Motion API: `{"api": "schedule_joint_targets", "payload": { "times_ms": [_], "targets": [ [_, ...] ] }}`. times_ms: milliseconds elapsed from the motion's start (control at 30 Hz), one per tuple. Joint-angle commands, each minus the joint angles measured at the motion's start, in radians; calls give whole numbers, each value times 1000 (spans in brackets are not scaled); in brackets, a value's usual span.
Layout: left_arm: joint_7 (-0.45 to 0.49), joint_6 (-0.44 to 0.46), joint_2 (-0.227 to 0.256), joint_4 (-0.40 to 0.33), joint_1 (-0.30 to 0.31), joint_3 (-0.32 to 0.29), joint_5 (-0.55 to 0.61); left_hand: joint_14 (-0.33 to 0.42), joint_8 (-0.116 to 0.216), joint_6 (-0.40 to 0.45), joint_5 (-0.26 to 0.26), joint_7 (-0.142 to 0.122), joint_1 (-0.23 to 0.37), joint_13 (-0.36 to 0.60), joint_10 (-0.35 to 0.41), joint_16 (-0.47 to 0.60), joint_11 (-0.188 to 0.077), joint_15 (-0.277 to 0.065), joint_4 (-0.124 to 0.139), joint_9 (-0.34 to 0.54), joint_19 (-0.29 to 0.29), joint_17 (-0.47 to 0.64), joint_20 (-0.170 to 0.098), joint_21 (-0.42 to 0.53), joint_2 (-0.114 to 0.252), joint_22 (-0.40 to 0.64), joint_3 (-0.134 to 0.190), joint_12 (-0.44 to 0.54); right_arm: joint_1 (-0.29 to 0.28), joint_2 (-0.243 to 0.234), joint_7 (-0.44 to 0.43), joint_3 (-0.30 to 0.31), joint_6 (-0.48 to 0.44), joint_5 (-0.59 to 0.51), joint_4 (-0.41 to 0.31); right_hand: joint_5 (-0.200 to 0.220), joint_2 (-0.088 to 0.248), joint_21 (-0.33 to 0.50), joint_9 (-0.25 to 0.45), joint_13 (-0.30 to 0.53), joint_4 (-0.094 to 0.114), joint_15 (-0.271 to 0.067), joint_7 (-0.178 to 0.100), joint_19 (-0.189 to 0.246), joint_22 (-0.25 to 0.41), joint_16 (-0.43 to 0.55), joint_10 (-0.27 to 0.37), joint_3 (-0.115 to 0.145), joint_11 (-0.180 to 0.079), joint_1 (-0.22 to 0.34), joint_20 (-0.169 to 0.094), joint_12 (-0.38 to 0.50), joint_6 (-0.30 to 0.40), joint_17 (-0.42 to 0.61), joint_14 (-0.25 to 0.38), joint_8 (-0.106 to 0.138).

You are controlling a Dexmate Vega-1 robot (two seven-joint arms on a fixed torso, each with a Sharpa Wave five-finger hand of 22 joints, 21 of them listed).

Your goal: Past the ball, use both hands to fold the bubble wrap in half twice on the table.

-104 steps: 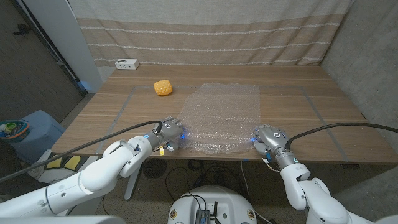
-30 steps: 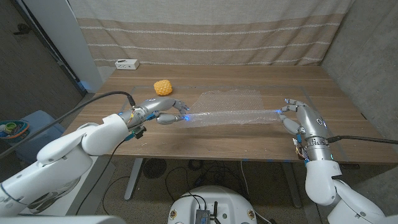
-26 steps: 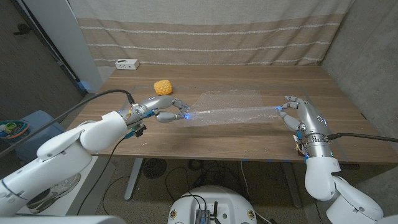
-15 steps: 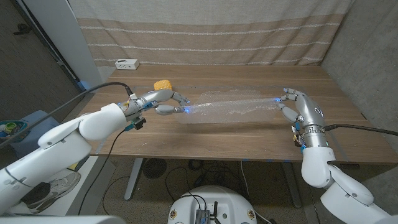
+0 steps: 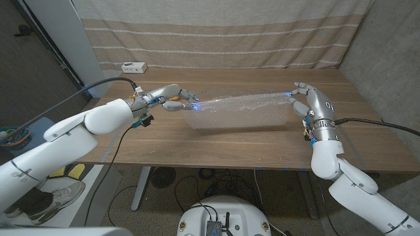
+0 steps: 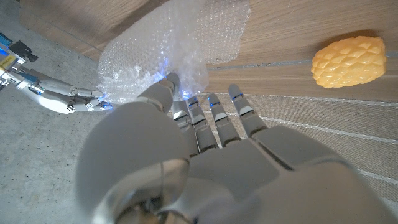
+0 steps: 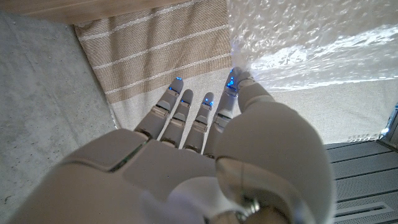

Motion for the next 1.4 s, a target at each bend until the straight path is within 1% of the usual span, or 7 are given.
{"api": "schedule_joint_targets", "payload": {
  "times_ms": [33,600,700,867,1100,1267,1400],
  "targets": [
    [27,62,8,72,-154,115,-66,3,8,45,4,48,0,3,0,-2,2,7,7,11,3,2,-3,10,6,5,2,-5,175,12,17,-61,22,40,130,4,1,1,4,4,1,-147,4,6,3,5,7,-1,-1,15,1,-1,1,3,0,-4],
    [41,105,-65,192,-399,313,-43,7,16,42,5,53,1,5,4,-2,2,6,7,25,5,2,-3,17,6,8,4,-7,330,7,13,-125,35,100,264,4,2,2,4,4,2,-148,5,10,3,11,15,-7,0,19,0,0,3,5,9,-6],
    [47,106,-76,204,-411,327,-51,10,16,40,5,52,1,5,4,-1,2,4,8,27,6,3,-3,18,8,8,5,-8,311,-28,63,-96,51,153,226,3,4,-2,4,4,12,-132,-9,-1,3,6,-8,-13,4,11,10,-10,-17,7,-8,-17],
    [75,112,-103,229,-417,345,-71,13,19,40,6,53,0,5,4,-1,1,3,9,32,6,3,-4,20,7,9,7,-9,252,-104,139,-29,81,227,140,-4,-14,-15,1,6,79,-91,-16,-39,4,-20,-84,-64,29,-98,41,-24,-131,10,-62,-79],
    [78,100,-165,295,-452,379,-132,18,22,40,7,54,0,6,11,0,4,4,8,38,11,3,-7,26,7,10,10,-8,175,-141,145,26,160,251,76,-1,-45,-20,0,7,106,-69,-16,-56,4,-35,-111,-102,46,-169,62,-23,-199,4,-75,-117],
    [85,96,-196,322,-489,414,-130,22,23,36,7,56,0,6,19,1,4,7,9,43,19,3,-8,31,8,11,12,-6,109,-207,254,88,208,316,26,15,-110,-34,0,8,141,-22,-11,-112,4,-79,-210,-172,69,-291,102,-31,-316,-5,-143,-177],
    [91,94,-215,339,-503,430,-137,24,25,35,7,57,-1,7,21,0,1,6,9,46,21,3,-10,34,7,11,13,-6,66,-242,310,119,188,319,-15,19,-132,-36,1,8,145,-12,-10,-125,4,-89,-242,-191,77,-319,111,-32,-364,-7,-162,-194]
  ]
}}
